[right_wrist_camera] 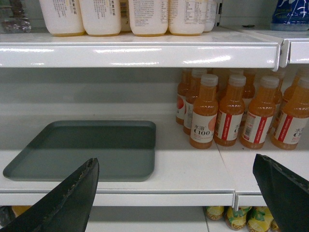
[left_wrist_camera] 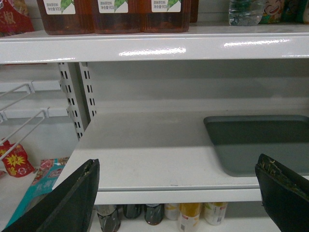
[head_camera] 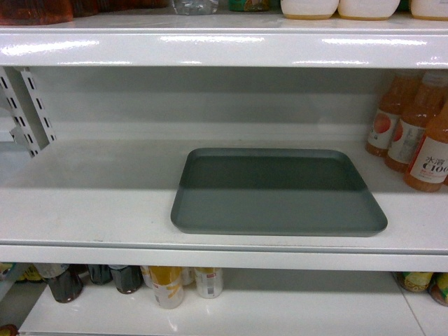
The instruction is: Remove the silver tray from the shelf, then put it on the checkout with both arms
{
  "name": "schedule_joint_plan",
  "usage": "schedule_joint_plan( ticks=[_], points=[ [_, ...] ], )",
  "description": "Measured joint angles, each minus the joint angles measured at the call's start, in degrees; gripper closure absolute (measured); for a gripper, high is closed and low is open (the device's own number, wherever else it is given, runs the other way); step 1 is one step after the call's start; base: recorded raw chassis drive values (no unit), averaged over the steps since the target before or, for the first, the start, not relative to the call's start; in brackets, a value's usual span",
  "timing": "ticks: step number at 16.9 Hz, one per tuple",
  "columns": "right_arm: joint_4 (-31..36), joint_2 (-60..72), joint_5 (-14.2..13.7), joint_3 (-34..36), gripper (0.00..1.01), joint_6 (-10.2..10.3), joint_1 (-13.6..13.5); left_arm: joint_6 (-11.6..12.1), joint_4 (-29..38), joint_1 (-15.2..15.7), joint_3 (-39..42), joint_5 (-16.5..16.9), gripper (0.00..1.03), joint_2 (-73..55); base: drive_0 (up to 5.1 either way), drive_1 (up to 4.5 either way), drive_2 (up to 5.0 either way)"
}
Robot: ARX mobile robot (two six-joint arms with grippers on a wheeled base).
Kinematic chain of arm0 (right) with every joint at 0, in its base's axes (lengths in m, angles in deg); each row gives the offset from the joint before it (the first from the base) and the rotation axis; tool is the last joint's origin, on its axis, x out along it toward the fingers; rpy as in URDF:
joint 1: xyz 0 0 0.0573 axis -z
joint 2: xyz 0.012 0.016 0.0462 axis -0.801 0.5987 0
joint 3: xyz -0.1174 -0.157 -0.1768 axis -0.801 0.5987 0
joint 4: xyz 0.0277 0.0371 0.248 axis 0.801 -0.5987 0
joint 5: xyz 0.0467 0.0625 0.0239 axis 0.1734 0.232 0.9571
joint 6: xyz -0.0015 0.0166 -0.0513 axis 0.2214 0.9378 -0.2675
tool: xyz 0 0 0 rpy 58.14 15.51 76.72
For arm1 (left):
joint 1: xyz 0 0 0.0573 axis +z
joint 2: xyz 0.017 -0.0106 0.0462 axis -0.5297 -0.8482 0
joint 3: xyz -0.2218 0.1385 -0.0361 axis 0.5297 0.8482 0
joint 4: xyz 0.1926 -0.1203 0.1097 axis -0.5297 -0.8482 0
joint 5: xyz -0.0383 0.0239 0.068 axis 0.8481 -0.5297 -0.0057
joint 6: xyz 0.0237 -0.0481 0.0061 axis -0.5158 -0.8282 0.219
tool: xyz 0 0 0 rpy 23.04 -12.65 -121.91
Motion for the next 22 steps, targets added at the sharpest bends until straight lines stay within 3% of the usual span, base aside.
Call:
schedule_joint_plan(
  ticks=[2,3,4,5,7,8,9,13,17,22],
  points=[
    [0.0,0.0,0.0,0.0,0.03,0.0,0.0,0.0,0.0,0.0,0.0,0.0,0.05,0.0,0.0,0.0,0.0],
    [-6.6,2.2,2.7,-2.0,0.03,0.2,0.4,-0.8,-3.0,-0.8,-0.8,-2.2,0.05,-0.8,0.0,0.0,0.0],
    [-7.3,12.2,4.8,-4.5,0.03,0.3,-0.6,-4.5,-11.5,-5.4,-5.4,-12.0,0.05,-9.3,0.0,0.0,0.0],
    [-1.5,22.6,5.0,-5.9,0.03,0.2,-3.1,-7.9,-5.6,-8.5,-9.1,-16.3,0.05,-24.9,0.0,0.0,0.0],
    [11.2,41.2,6.2,-8.3,0.03,0.7,-5.7,-11.5,7.5,-8.7,-10.5,-14.8,0.05,-44.1,0.0,0.0,0.0],
    [15.6,49.7,7.5,-10.1,0.03,2.3,-6.2,-13.2,13.6,-9.3,-12.2,-11.4,0.05,-54.0,0.0,0.0,0.0],
    [19.8,56.8,8.4,-11.6,0.03,3.6,-6.9,-13.8,19.6,-10.0,-14.9,-10.6,0.05,-62.9,0.0,0.0,0.0],
    [31.1,78.4,8.7,-18.6,0.03,8.6,-7.9,-14.7,31.0,-12.2,-23.9,-8.2,0.05,-84.8,0.0,0.0,0.0],
    [36.7,94.4,7.6,-26.3,0.03,13.2,-6.9,-14.8,33.8,-14.1,-33.8,-6.7,0.05,-102.1,0.0,0.0,0.0],
    [36.4,106.7,6.2,-36.8,0.03,14.4,-5.2,-15.6,29.1,-17.4,-48.9,-4.8,0.05,-113.8,0.0,0.0,0.0]
  ],
)
